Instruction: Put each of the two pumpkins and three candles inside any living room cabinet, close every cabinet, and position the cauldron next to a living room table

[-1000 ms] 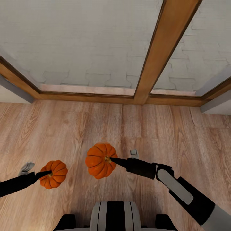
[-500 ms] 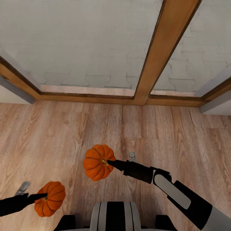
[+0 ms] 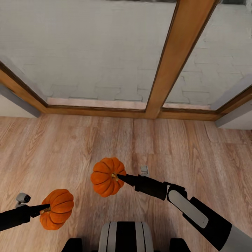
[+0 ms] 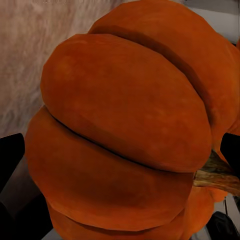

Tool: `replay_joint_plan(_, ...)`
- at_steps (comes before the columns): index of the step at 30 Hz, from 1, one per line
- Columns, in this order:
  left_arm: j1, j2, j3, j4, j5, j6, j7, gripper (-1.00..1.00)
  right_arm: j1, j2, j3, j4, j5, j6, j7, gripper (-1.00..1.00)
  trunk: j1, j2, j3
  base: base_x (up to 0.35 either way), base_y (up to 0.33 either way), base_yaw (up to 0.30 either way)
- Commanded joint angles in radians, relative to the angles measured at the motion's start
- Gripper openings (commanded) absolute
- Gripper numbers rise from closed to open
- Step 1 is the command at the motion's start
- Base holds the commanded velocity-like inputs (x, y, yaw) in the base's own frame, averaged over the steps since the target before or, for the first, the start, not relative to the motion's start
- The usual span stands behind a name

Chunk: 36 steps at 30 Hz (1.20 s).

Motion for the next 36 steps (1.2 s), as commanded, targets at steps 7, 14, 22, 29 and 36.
replay_joint_plan(7, 0.0, 0.0, -0.001, 0.0, 0.0, 0.01, -0.002, -1.0, -0.001, 0.001, 0.001, 0.0, -0.012, 0.004, 0.0, -1.0, -0.003, 0.001, 0.027, 0.0, 0.0, 0.0)
replay_joint_plan(14, 0.0, -0.001, -0.001, -0.001, -0.001, 0.009, 0.002, -1.0, -0.001, 0.002, 0.001, 0.001, -0.014, 0.005, 0.0, -1.0, -0.006, 0.003, 0.054, 0.0, 0.0, 0.0)
replay_joint_plan(22, 0.0, 0.0, -0.001, -0.002, -0.004, 0.009, 0.004, -1.0, -0.001, 0.002, 0.002, 0.002, -0.014, 0.004, 0.0, -1.0, -0.01, 0.005, 0.085, 0.0, 0.0, 0.0)
replay_joint_plan(29, -0.001, 0.0, -0.001, -0.01, -0.004, 0.01, 0.076, -1.0, -0.001, 0.002, 0.001, 0.003, -0.014, 0.005, 0.0, -1.0, -0.013, 0.007, 0.112, 0.0, 0.0, 0.0)
replay_joint_plan(36, -0.002, 0.001, -0.001, -0.021, -0.004, 0.012, 0.094, -1.0, -0.001, 0.004, 0.001, 0.006, -0.016, 0.007, -0.001, -1.0, -0.016, 0.008, 0.139, 0.0, 0.0, 0.0)
